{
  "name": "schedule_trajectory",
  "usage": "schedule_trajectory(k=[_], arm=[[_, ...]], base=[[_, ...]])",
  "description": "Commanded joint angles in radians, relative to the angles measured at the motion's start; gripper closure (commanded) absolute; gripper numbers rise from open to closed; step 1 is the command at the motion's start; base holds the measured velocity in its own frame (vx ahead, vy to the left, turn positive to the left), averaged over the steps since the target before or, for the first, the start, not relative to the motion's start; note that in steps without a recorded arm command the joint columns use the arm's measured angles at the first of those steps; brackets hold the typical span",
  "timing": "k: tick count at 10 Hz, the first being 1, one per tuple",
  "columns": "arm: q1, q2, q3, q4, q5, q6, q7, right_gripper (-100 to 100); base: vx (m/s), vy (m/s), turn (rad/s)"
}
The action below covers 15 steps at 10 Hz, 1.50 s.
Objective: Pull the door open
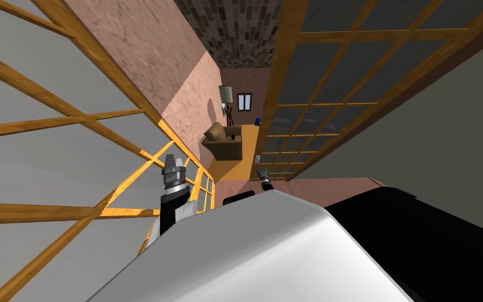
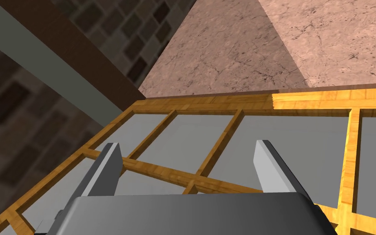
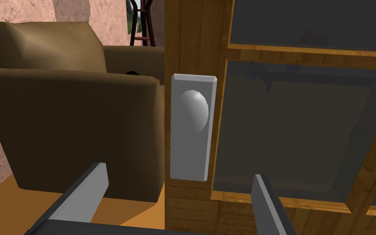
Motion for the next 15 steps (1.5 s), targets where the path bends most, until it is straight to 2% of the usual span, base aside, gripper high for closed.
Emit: schedule_trajectory(k=[1,6,7,8,9,14,15], arm=[[-0.002,-0.013,-0.007,0.009,-0.005,-0.003,-0.014,-100],[-0.011,-0.065,-0.039,0.054,-0.027,-0.02,-0.07,-100],[-0.012,-0.071,-0.042,0.059,-0.029,-0.022,-0.076,-100],[-0.013,-0.067,-0.04,0.055,-0.028,-0.017,-0.07,-100],[-0.013,-0.067,-0.04,0.055,-0.028,-0.017,-0.07,100],[-0.013,-0.067,-0.04,0.055,-0.028,-0.017,-0.07,100],[-0.008,-0.079,-0.028,0.057,-0.023,-0.022,-0.085,100]], base=[[0.179,-0.031,0.133],[0.188,-0.007,0.076],[0.196,0.011,0.028],[0.087,0.009,-0.014],[-0.024,0.002,-0.012],[-0.015,-0.002,0.008],[-0.104,-0.016,0.101]])
